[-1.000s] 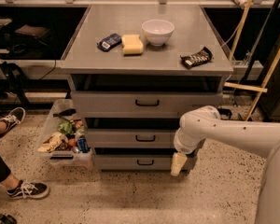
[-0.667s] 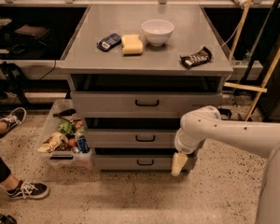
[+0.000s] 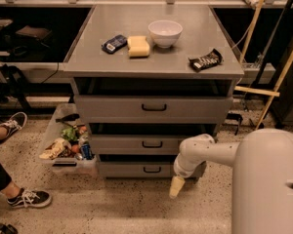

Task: Open bottom drawer

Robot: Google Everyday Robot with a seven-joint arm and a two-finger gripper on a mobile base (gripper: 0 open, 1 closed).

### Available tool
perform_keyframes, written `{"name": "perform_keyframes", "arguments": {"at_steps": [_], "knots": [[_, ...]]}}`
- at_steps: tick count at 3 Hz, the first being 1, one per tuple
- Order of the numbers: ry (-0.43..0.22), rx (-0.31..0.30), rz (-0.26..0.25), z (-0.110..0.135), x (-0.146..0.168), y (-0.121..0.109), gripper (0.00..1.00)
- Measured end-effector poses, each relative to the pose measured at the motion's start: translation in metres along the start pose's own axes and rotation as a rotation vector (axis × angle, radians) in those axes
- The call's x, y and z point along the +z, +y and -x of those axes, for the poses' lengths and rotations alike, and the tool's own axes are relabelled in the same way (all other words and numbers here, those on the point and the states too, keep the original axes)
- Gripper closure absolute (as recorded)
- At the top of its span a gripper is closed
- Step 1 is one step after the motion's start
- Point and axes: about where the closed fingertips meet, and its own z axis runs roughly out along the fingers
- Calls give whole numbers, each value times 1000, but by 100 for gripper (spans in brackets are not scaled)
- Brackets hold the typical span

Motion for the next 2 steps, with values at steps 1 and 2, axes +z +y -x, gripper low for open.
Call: {"name": "perform_keyframes", "arguments": {"at_steps": [1,2], "knots": [[-2,23,37,-7,31,10,0],[-2,22,37,-7,31,10,0]]}}
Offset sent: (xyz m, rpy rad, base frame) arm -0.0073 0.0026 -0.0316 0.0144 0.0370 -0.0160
